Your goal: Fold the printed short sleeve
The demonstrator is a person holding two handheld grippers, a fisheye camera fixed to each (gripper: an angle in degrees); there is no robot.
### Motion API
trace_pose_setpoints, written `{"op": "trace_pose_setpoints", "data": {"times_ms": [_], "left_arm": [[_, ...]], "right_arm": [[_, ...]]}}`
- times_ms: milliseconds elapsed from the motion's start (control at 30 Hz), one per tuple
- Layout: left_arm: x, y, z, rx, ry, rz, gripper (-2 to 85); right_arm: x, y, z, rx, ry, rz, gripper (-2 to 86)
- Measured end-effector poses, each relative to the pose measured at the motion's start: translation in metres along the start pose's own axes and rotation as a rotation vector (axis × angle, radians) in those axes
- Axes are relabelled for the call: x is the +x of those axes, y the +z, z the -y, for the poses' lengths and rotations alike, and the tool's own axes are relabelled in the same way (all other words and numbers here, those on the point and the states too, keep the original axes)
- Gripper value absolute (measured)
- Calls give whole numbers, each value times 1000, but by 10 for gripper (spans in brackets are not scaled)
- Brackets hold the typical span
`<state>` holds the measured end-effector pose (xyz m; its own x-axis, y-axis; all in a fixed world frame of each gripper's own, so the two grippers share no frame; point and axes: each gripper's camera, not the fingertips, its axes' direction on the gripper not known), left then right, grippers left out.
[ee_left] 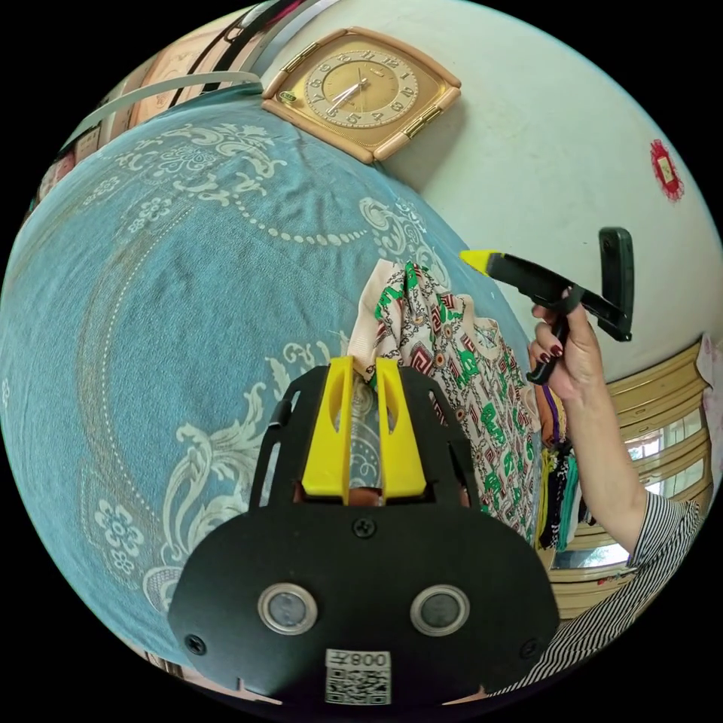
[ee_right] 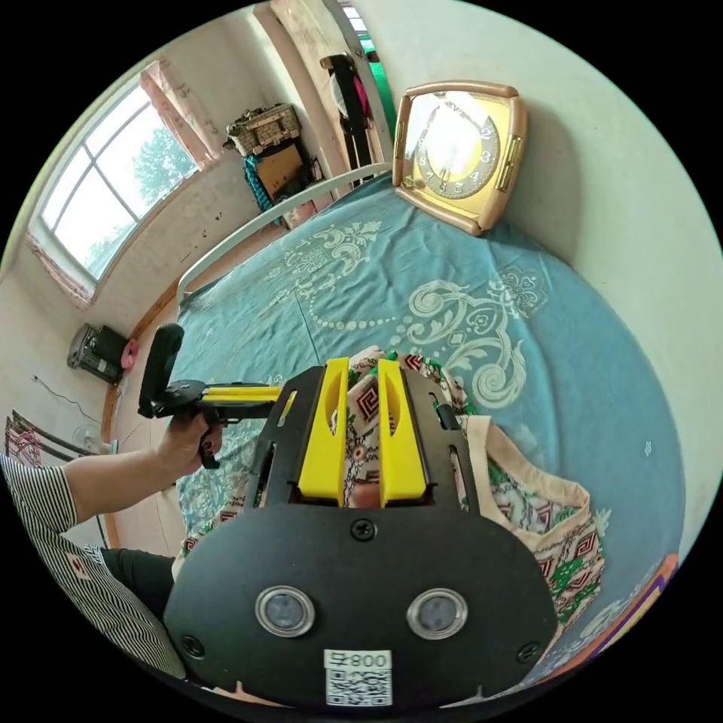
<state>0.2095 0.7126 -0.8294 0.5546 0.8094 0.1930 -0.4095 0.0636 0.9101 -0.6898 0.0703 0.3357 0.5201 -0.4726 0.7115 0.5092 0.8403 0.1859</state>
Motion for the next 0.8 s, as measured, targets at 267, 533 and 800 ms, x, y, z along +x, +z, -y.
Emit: {"op": "trace_pose_setpoints", "data": {"times_ms": [267, 533, 800], "left_arm": [[6, 15, 17, 20, 55, -14, 55], [-2, 28, 40, -2, 39, -74, 25], [3, -4, 44, 158, 85, -63, 18]], "right_arm": [[26, 158, 62, -219, -47, -77, 77], [43, 238, 72, -296, -103, -154, 26], [44, 228, 89, -112, -185, -28, 6]]}}
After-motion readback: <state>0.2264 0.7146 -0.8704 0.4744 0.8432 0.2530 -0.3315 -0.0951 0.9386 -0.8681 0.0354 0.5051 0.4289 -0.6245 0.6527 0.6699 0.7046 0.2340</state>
